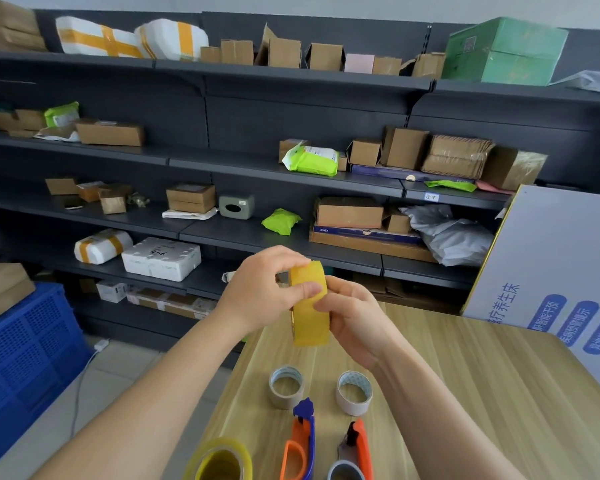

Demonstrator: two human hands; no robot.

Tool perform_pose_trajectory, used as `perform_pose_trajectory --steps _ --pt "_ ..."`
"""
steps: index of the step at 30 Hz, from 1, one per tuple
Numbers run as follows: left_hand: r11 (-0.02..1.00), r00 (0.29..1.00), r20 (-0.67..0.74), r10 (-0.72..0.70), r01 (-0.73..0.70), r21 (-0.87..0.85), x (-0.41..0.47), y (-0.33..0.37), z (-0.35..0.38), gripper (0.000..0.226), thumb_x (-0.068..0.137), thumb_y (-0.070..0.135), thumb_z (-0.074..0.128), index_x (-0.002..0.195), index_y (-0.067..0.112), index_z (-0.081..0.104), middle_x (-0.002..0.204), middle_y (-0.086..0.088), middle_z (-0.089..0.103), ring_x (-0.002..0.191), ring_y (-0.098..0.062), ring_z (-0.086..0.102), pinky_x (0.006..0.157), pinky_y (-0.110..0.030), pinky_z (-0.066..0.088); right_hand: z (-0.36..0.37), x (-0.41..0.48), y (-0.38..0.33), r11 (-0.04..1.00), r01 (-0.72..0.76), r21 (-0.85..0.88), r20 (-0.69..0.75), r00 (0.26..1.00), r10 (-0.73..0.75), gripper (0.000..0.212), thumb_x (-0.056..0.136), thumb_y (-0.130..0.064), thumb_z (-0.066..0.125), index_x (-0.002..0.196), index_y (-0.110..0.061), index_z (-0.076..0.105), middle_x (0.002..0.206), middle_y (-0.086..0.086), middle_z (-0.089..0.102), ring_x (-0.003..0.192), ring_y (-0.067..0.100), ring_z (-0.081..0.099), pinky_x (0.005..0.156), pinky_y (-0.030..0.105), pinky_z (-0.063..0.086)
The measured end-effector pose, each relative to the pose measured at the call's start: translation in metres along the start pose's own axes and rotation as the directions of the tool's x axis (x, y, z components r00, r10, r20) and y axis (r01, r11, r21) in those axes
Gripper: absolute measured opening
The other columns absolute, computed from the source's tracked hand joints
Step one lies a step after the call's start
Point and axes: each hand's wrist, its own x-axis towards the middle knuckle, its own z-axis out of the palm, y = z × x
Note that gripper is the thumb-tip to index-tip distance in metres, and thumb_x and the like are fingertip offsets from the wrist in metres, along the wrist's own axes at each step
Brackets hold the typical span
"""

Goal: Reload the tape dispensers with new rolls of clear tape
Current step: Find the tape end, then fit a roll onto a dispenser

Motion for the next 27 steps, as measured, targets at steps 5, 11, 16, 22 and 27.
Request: perform_pose_trajectory --steps 5,11,16,22,27 --pt "0.983 0.987 -0.129 -0.091 0.069 -0.17 0.004 0.006 -0.002 0.022 0.079 0.024 0.076 0.1 0.018 0.076 0.106 0.011 0.07 0.095 0.003 0.063 0.082 -0.011 0.05 0.002 0.002 -0.004 0.999 0.034 -0.025 -0.027 0.999 -0.035 0.055 0.072 -0.007 0.058 0.126 -0.003 0.059 0.117 0.02 0.069 0.109 0.035 0.067 0.093 0.043 0.055" --pt "0.988 0.99 -0.114 -0.081 0.065 -0.139 0.01 0.0 -0.01 0.004 0.082 0.018 0.073 0.081 0.015 0.075 0.084 0.008 0.071 0.08 -0.004 0.064 0.072 -0.02 0.052 0.001 0.002 -0.003 0.998 0.002 -0.06 0.017 1.0 -0.001 0.057 0.073 -0.009 0.057 0.13 -0.005 0.057 0.116 0.017 0.07 0.103 0.031 0.07 0.086 0.039 0.057" --pt "0.997 0.999 -0.033 0.036 -0.033 0.068 0.009 -0.006 -0.003 0.016 0.093 0.018 0.057 0.078 0.013 0.055 0.081 0.006 0.052 0.079 -0.005 0.048 0.065 -0.014 0.035 0.003 0.003 0.001 0.998 -0.025 -0.059 0.03 0.999 0.026 0.052 0.074 -0.011 0.056 0.126 -0.005 0.06 0.111 0.015 0.072 0.099 0.029 0.071 0.091 0.047 0.055" --pt "0.992 0.975 -0.191 -0.113 0.101 -0.072 0.011 -0.005 0.004 0.022 0.099 0.023 0.046 0.084 0.01 0.055 0.08 0.0 0.06 0.074 -0.006 0.053 0.061 -0.011 0.039 0.001 0.006 -0.007 0.989 -0.093 0.117 0.077 0.993 0.085 0.048 0.076 -0.015 0.054 0.121 -0.001 0.06 0.1 0.018 0.072 0.081 0.025 0.071 0.079 0.04 0.059" --pt "0.983 0.948 -0.287 -0.138 0.097 -0.153 0.01 -0.003 -0.001 0.02 0.098 0.018 0.049 0.08 0.013 0.054 0.07 0.006 0.061 0.068 -0.002 0.057 0.06 -0.01 0.042 -0.003 0.005 -0.003 0.97 -0.2 0.137 -0.046 0.977 0.208 0.041 0.091 -0.017 0.047 0.13 -0.006 0.054 0.107 0.019 0.07 0.084 0.029 0.069 0.081 0.043 0.055"
